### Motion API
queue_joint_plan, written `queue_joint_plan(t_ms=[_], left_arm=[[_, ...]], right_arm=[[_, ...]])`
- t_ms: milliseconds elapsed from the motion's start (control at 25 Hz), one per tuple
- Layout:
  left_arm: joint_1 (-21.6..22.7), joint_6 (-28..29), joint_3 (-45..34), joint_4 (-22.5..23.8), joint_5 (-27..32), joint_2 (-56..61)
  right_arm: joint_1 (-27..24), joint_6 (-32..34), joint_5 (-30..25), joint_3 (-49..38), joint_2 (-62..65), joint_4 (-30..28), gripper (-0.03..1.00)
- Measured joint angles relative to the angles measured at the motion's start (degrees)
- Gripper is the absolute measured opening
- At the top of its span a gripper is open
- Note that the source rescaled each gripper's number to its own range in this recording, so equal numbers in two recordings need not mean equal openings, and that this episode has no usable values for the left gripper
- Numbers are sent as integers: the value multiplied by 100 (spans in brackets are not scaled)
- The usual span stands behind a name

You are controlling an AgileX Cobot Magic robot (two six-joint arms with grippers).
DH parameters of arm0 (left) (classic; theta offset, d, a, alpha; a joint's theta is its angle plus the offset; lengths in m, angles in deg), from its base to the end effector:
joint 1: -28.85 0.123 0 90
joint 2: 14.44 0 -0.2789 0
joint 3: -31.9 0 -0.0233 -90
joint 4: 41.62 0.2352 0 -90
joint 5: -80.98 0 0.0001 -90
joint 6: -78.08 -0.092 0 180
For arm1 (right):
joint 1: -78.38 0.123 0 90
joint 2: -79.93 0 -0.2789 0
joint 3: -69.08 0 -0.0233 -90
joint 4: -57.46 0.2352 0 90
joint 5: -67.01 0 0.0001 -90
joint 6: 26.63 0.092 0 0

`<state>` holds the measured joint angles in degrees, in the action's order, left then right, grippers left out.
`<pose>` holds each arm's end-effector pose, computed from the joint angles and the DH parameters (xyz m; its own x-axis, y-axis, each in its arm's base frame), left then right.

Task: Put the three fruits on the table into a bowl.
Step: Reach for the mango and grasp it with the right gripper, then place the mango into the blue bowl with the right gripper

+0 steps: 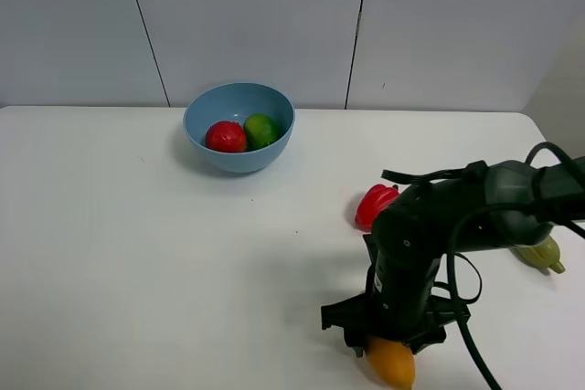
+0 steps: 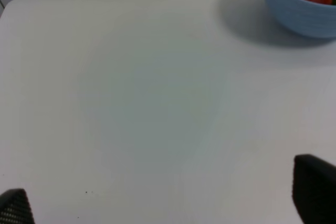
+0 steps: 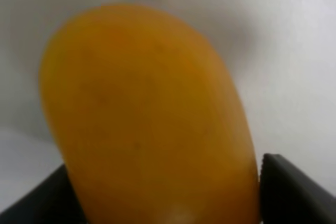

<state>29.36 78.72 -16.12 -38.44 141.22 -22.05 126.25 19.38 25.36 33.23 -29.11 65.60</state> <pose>-0.0128 0.0043 0.2718 -0.4365 0.0125 -0.8996 -0.0451 0.9983 0.0357 0.1514 0.1803 0.1166 -0.9868 0.0803 0.1407 0.0770 0.9966 -0.0285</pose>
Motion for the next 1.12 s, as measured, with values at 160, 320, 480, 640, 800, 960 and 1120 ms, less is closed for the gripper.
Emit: queue_joint_plan(t_ms=[160,320,480,640,800,960,1120], left_arm=[[0,0,0,0,0,0],[0,0,0,0,0,0],[0,0,0,0,0,0],[0,0,0,0,0,0],[0,0,0,0,0,0],[0,0,0,0,0,0],[0,0,0,0,0,0]], right_arm=[[0,0,2,0,-5,12,2],[0,-33,-3,0,35,12,2],[0,-47,-22,-4,484,-1,1],[-95,-47,-180,334,1173,-77,0],[-277,-211,-333,1272,1496,-517,0],[-485,-592,-352,2359,1386,-853,0],[-779,-1288,-305,3559,785,-893,0]])
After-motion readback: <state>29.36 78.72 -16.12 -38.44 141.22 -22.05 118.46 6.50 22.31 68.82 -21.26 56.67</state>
